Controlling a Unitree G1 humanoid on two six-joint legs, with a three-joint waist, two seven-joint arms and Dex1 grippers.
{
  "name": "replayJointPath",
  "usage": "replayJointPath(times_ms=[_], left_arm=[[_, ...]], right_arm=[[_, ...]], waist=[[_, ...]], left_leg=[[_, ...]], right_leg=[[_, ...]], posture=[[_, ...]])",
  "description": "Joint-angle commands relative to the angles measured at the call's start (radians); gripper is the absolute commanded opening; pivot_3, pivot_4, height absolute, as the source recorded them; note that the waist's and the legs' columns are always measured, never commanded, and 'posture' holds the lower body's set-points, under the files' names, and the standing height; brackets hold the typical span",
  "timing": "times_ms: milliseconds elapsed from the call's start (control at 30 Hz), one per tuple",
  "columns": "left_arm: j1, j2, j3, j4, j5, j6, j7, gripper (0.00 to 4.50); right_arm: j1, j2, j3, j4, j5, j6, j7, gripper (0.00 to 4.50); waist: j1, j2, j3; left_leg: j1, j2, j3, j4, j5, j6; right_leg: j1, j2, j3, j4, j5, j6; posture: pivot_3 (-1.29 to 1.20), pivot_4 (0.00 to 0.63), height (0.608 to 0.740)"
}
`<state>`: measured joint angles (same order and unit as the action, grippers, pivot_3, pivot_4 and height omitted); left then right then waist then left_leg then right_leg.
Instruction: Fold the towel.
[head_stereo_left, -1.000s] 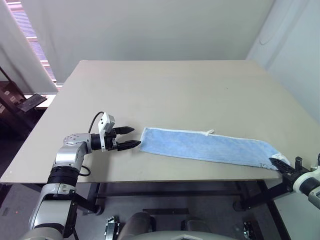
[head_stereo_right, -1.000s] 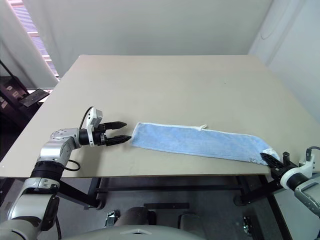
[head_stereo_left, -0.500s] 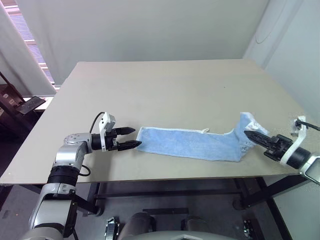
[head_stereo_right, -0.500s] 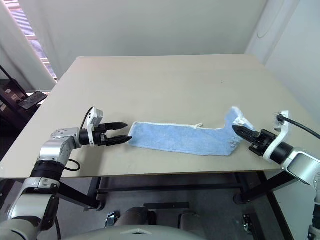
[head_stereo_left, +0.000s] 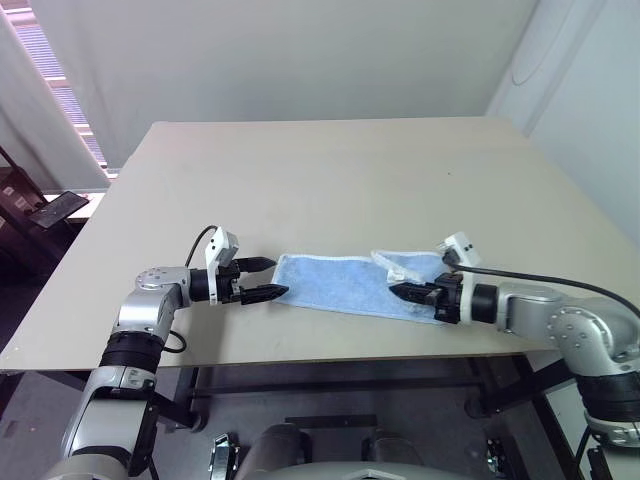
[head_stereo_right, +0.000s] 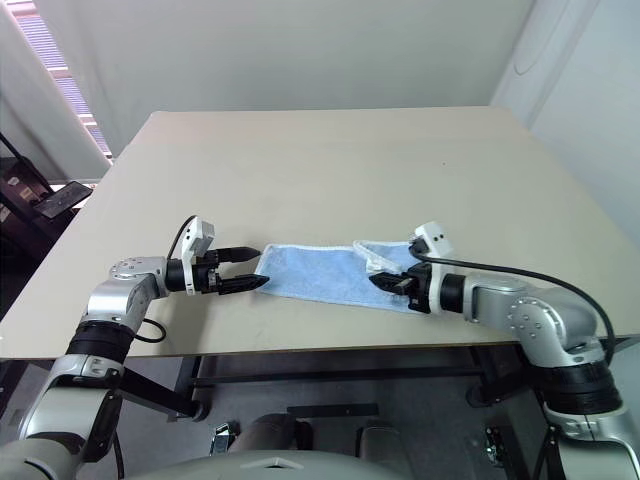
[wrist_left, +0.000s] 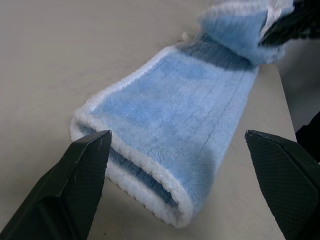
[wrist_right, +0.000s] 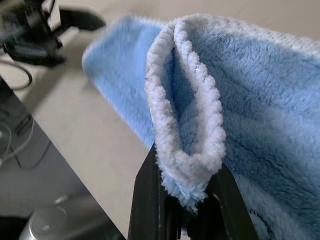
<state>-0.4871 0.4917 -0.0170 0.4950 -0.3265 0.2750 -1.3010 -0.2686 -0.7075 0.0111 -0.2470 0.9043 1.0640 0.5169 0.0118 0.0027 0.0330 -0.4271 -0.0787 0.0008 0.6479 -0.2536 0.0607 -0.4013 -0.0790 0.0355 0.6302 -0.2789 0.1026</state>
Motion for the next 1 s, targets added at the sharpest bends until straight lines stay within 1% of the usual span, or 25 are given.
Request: replayJointPath(times_ms=[33, 200, 233, 300, 333, 467, 567, 600, 667, 767, 867, 900, 933, 1000], left_arm=[[-0.006, 0.005, 0.008, -0.044, -0.008, -0.009, 0.009, 4.5], [0.009, 0.013, 0.013, -0.056, -0.01, -0.007, 0.016, 4.5], [0.01, 0.013, 0.014, -0.058, -0.011, -0.006, 0.017, 4.5], [0.012, 0.014, 0.014, -0.062, -0.013, -0.004, 0.018, 4.5], [0.014, 0.014, 0.015, -0.065, -0.015, -0.003, 0.019, 4.5], [0.018, 0.012, 0.014, -0.075, -0.018, 0.002, 0.021, 4.5], [0.019, 0.01, 0.012, -0.076, -0.019, 0.0, 0.02, 4.5], [0.018, 0.009, 0.011, -0.077, -0.019, 0.002, 0.021, 4.5], [0.011, 0.004, 0.017, -0.089, -0.034, 0.012, 0.019, 4.5], [-0.024, -0.009, 0.042, -0.134, -0.099, 0.078, 0.01, 4.5], [-0.058, -0.018, 0.047, -0.147, -0.134, 0.12, 0.013, 4.5], [-0.069, -0.025, 0.051, -0.153, -0.152, 0.143, 0.015, 4.5], [-0.08, -0.04, 0.048, -0.169, -0.171, 0.165, 0.013, 4.5], [-0.103, -0.083, 0.027, -0.204, -0.195, 0.193, 0.01, 4.5]], right_arm=[[-0.036, 0.03, 0.037, 0.009, -0.065, -0.022, 0.013, 0.04], [-0.052, 0.045, 0.08, 0.021, -0.142, -0.033, 0.044, 0.04], [-0.054, 0.05, 0.08, 0.021, -0.147, -0.029, 0.051, 0.24], [-0.064, 0.083, 0.051, 0.032, -0.149, -0.024, 0.032, 0.72], [-0.072, 0.096, 0.038, 0.04, -0.152, -0.024, 0.022, 1.04], [-0.095, 0.124, 0.026, 0.062, -0.189, -0.025, -0.003, 2.49], [-0.094, 0.132, 0.029, 0.049, -0.201, -0.035, 0.013, 3.5], [-0.091, 0.131, 0.034, 0.037, -0.205, -0.039, 0.019, 3.89], [-0.079, 0.114, 0.038, -0.007, -0.184, -0.032, 0.06, 4.47], [-0.067, 0.125, -0.04, -0.055, -0.131, -0.036, 0.076, 4.47], [-0.063, 0.149, -0.14, -0.042, -0.067, -0.043, 0.073, 4.47], [-0.062, 0.163, -0.172, -0.039, -0.065, -0.073, 0.064, 4.47], [-0.055, 0.159, -0.195, -0.041, -0.09, -0.122, 0.063, 4.47], [-0.039, 0.133, -0.237, -0.026, -0.099, -0.161, 0.097, 4.47]], waist=[[0.0, 0.0, 0.0], [-0.001, 0.0, 0.0], [-0.001, 0.0, 0.0], [-0.001, 0.0, 0.0], [-0.001, 0.0, 0.0], [-0.002, 0.0, 0.0], [-0.001, 0.0, 0.0], [-0.001, 0.0, 0.0], [-0.002, 0.0, 0.0], [0.0, 0.0, 0.0], [0.001, 0.0, 0.0], [0.0, 0.0, 0.0], [0.0, 0.0, 0.0], [0.002, 0.0, 0.0]], left_leg=[[0.0, 0.0, 0.0, 0.0, 0.0, -0.001], [0.0, 0.0, 0.0, 0.0, 0.001, -0.002], [0.0, 0.0, 0.0, 0.0, 0.001, -0.002], [0.0, 0.0, 0.0, 0.0, 0.002, -0.003], [0.0, 0.0, 0.0, 0.0, 0.002, -0.003], [0.001, 0.0, 0.0, 0.0, 0.002, -0.003], [0.001, 0.0, 0.0, 0.0, 0.002, -0.004], [0.001, 0.0, 0.0, 0.0, 0.002, -0.004], [0.001, 0.0, 0.0, 0.0, 0.003, -0.004], [0.0, 0.0, -0.001, 0.0, 0.003, -0.004], [0.001, 0.0, -0.001, 0.001, 0.003, -0.004], [0.001, 0.0, -0.001, 0.002, 0.003, -0.004], [0.001, 0.0, -0.001, 0.002, 0.003, -0.004], [0.002, 0.0, -0.001, 0.002, 0.003, -0.004]], right_leg=[[0.0, 0.0, 0.0, 0.0, 0.0, 0.0], [0.0, 0.0, -0.001, 0.002, 0.0, 0.0], [0.0, 0.0, -0.001, 0.002, 0.0, 0.0], [0.0, 0.0, -0.001, 0.002, 0.0, 0.0], [0.0, 0.0, -0.001, 0.002, 0.0, 0.0], [-0.001, 0.0, -0.001, 0.003, 0.0, 0.0], [-0.001, 0.0, -0.002, 0.003, 0.0, 0.0], [-0.001, 0.0, -0.003, 0.004, 0.0, 0.0], [-0.002, 0.0, -0.003, 0.004, 0.0, 0.0], [-0.002, 0.0, -0.003, 0.004, 0.0, 0.0], [0.0, 0.0, -0.004, 0.004, 0.0, 0.0], [0.0, 0.0, -0.004, 0.004, 0.001, 0.0], [0.001, 0.0, -0.004, 0.004, 0.001, 0.001], [0.002, 0.0, -0.005, 0.004, 0.001, 0.001]], posture=[[0.0, 0.0, 0.736], [0.0, 0.0, 0.736], [0.0, 0.0, 0.736], [0.0, 0.0, 0.736], [0.0, 0.0, 0.736], [0.0, 0.0, 0.736], [0.0, 0.0, 0.736], [0.0, 0.0, 0.736], [0.0, 0.0, 0.736], [0.0, 0.0, 0.736], [0.0, 0.0, 0.736], [0.0, 0.0, 0.736], [0.0, 0.0, 0.736], [0.0, 0.0, 0.736]])
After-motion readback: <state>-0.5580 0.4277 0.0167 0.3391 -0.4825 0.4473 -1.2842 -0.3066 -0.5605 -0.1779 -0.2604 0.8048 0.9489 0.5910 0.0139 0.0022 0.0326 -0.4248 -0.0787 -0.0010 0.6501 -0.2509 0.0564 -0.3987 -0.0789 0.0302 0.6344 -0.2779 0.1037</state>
